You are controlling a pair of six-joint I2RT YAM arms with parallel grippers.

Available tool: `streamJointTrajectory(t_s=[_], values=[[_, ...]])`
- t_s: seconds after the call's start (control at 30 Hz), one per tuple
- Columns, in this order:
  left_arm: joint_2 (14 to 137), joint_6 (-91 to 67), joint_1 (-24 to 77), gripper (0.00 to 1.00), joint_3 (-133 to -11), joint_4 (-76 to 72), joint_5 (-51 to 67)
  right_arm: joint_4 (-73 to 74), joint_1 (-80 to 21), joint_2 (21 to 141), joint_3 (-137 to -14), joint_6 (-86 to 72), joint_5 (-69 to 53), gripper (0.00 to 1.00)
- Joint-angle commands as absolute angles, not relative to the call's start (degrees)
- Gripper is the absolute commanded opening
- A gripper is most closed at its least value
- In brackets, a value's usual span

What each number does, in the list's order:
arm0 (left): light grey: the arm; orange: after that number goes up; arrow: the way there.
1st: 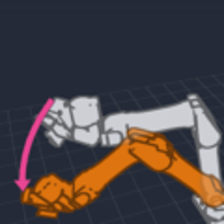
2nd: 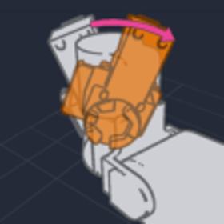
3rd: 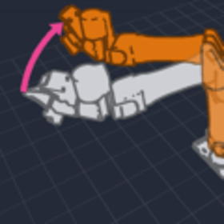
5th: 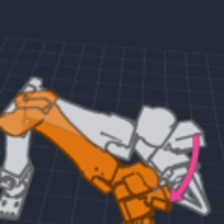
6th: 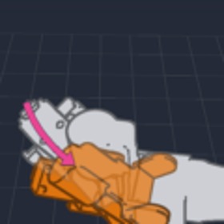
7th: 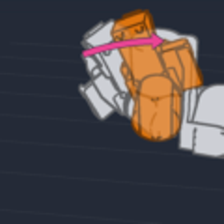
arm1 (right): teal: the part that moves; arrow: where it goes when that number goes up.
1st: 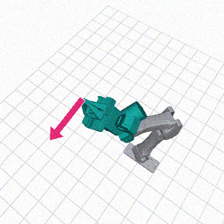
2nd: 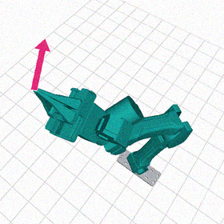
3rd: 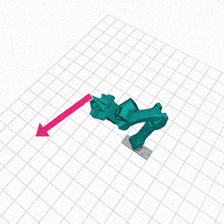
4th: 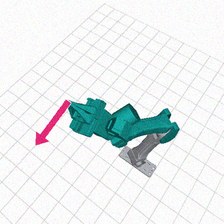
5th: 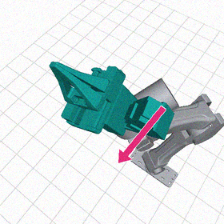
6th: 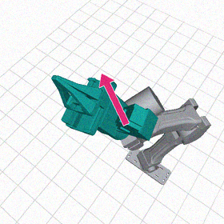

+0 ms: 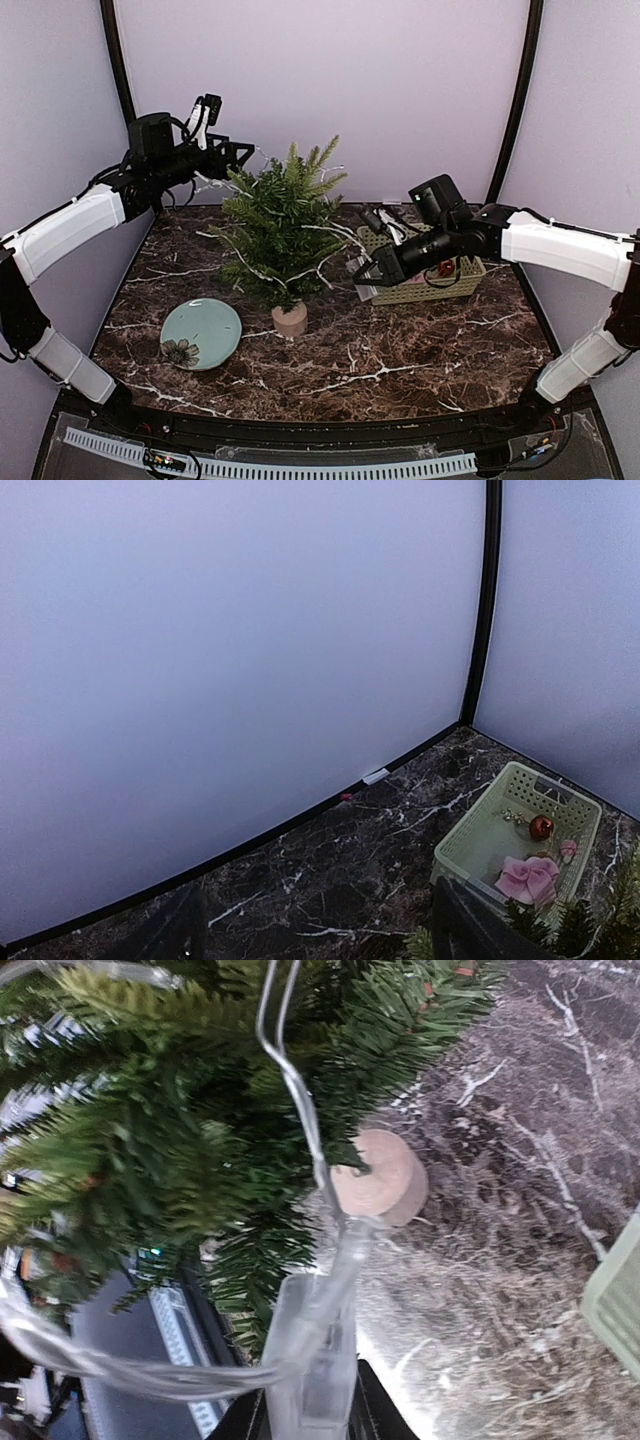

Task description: Decorate the small christmas tree

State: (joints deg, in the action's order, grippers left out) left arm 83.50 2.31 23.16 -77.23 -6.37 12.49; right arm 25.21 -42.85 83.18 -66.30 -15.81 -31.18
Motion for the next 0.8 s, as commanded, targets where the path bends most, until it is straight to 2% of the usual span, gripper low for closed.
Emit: streamJointTrajectory(t_s=[0.0, 0.1, 0.27, 0.5, 0.77], values=[[80.8, 2.5, 23.5, 0.79, -76.1, -8.0, 11.8, 22.6, -43.8, 82.9, -69.4, -21.4, -36.5, 0.26], [80.5, 2.9, 23.5, 0.79, -75.8, -8.1, 11.5, 23.1, -43.9, 82.7, -69.8, -22.3, -37.8, 0.24], [80.2, 3.1, 23.5, 0.79, -74.9, -8.7, 10.9, 26.0, -43.9, 82.3, -71.3, -21.2, -36.5, 0.14], [80.2, 3.4, 23.5, 0.79, -74.8, -9.2, 10.9, 29.5, -43.9, 81.8, -73.5, -21.2, -37.4, 0.17], [80.3, 2.9, 23.5, 0.79, -74.6, -9.8, 10.9, 17.4, -43.9, 80.7, -68.0, -33.2, -43.7, 0.15]])
